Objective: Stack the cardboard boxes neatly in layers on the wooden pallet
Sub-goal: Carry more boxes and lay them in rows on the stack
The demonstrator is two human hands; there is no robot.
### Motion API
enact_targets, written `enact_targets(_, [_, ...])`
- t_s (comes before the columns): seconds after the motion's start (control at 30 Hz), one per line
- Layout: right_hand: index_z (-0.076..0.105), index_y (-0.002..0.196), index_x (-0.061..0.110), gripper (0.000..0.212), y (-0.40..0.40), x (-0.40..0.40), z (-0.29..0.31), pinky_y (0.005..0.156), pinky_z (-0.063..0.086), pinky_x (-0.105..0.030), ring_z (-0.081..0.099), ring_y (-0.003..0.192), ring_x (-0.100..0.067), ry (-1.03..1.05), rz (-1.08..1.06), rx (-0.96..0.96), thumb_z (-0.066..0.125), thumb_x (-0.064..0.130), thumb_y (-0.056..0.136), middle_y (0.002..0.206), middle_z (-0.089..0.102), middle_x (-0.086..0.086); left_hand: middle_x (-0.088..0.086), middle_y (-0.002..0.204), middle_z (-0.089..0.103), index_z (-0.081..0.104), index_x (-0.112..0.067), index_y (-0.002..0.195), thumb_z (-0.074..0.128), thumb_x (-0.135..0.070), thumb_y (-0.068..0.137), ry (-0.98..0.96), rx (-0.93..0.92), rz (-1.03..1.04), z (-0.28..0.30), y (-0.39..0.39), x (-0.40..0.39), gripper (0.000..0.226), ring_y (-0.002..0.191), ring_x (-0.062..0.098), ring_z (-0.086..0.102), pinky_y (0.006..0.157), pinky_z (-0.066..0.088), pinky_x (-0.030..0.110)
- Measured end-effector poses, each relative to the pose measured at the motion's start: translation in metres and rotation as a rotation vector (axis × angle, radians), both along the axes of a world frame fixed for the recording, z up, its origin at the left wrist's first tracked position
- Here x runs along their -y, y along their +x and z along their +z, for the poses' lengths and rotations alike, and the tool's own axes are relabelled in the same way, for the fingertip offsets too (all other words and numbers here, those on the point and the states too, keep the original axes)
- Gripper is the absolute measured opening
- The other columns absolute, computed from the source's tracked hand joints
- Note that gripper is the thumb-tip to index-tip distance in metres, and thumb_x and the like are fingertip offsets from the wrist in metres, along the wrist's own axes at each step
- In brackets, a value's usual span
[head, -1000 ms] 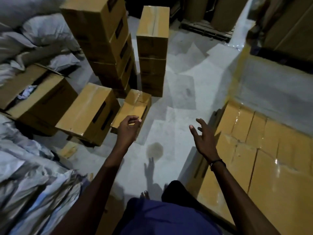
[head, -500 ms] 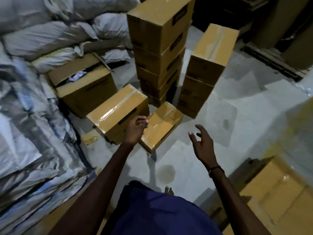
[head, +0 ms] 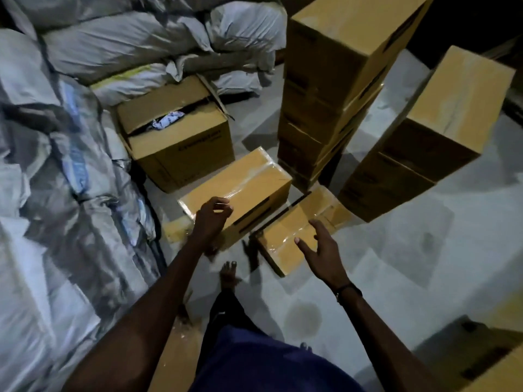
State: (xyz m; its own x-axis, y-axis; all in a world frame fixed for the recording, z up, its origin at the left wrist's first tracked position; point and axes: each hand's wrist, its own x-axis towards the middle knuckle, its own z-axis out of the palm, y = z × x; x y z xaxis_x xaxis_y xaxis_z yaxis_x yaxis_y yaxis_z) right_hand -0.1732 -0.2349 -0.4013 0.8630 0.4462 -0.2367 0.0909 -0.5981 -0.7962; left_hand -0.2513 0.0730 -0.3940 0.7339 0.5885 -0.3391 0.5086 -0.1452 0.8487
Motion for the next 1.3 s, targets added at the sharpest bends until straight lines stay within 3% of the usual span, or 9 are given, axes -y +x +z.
enact_targets(0.13, [0.026,0.161,0.02,0.089,0.03,-0.084,-0.033,0.12,0.023,-0.03,0.016,0.156,-0.017,-0.099,0.037,-0.08,0.072,0.05,0.091,0.17,0.019,-0.003,0.002,0.109,0.072,0.067,-0.013,0.118,0.078,-0.025,0.09,0.05,-0.16,-0.111,-0.043,0.042,-0.089,0.032,0.087,0.015,0.068,0.071,0.047,0.018])
enact_targets(0.23, [0.016,0.164,0.022,0.104,0.051,-0.143,-0.071,0.119,0.025,-0.031,0.007,0.154,-0.008,-0.136,0.033,-0.149,0.076,0.054,0.085,0.172,0.005,-0.004,0.001,0.117,0.066,0.061,-0.013,0.129,0.085,-0.033,0.083,0.063,-0.29,-0.255,-0.086,0.08,-0.149,0.056,0.106,0.025,0.064,0.091,0.051,0.035])
enact_targets(0.4, [0.005,0.164,0.024,0.121,0.087,-0.223,-0.151,0.098,0.047,-0.039,0.041,0.141,-0.035,-0.222,0.022,-0.219,0.086,0.049,0.078,0.172,-0.01,-0.005,0.017,0.15,0.05,0.047,-0.009,0.149,0.089,-0.046,0.074,0.249,-0.335,-0.648,-0.168,0.153,-0.221,0.093,0.13,0.036,0.054,0.107,0.042,0.044])
enact_targets(0.57, [0.002,0.164,0.027,0.134,0.118,-0.275,-0.25,0.091,0.054,-0.048,0.051,0.132,-0.04,-0.275,-0.003,-0.172,0.091,0.056,0.068,0.171,-0.014,-0.005,0.015,0.167,0.024,0.027,-0.026,0.16,0.064,-0.095,0.052,0.462,-0.294,-1.01,-0.266,0.218,-0.273,0.133,0.146,0.045,0.031,0.112,0.032,0.068])
enact_targets(0.7, [-0.001,0.164,0.026,0.145,0.132,-0.306,-0.319,0.1,0.051,-0.053,0.043,0.142,-0.038,-0.317,-0.023,-0.15,0.086,0.072,0.058,0.17,-0.019,-0.003,0.013,0.171,-0.004,0.012,-0.03,0.164,0.09,-0.059,0.062,0.556,-0.368,-1.285,-0.327,0.251,-0.29,0.132,0.154,0.046,0.002,0.119,0.006,0.069])
enact_targets(0.87, [-0.003,0.164,0.026,0.152,0.132,-0.334,-0.384,0.111,0.041,-0.06,0.006,0.157,-0.037,-0.361,-0.1,-0.159,0.077,0.08,0.046,0.169,-0.022,-0.005,-0.005,0.167,-0.028,-0.01,-0.06,0.153,0.094,-0.056,0.055,0.56,-0.414,-1.378,-0.392,0.276,-0.313,0.144,0.15,0.051,-0.019,0.111,0.012,0.083])
enact_targets(0.97, [-0.003,0.164,0.024,0.152,0.127,-0.345,-0.405,0.117,0.035,-0.056,-0.008,0.157,-0.032,-0.364,-0.12,-0.168,0.092,0.065,0.053,0.167,-0.028,-0.007,0.004,0.166,-0.032,-0.008,-0.056,0.156,0.095,-0.049,0.06,0.587,-0.399,-1.416,-0.409,0.281,-0.311,0.142,0.152,0.05,-0.013,0.116,0.017,0.076])
enact_targets(1.1, [0.001,0.165,0.019,0.154,0.123,-0.356,-0.417,0.118,0.034,-0.056,-0.008,0.156,-0.034,-0.398,-0.147,-0.151,0.097,0.059,0.051,0.164,-0.033,-0.012,0.008,0.164,-0.035,-0.003,-0.05,0.159,0.096,-0.041,0.063,0.638,-0.359,-1.387,-0.426,0.273,-0.304,0.139,0.144,0.053,0.023,0.114,0.036,0.06])
enact_targets(1.3, [0.002,0.165,0.018,0.157,0.122,-0.358,-0.415,0.12,0.03,-0.057,-0.011,0.156,-0.034,-0.42,-0.211,-0.195,0.101,0.05,0.046,0.164,-0.034,-0.011,0.003,0.165,-0.034,0.006,-0.046,0.161,0.101,-0.029,0.055,0.637,-0.41,-1.289,-0.407,0.264,-0.283,0.144,0.15,0.052,0.012,0.117,0.033,0.062])
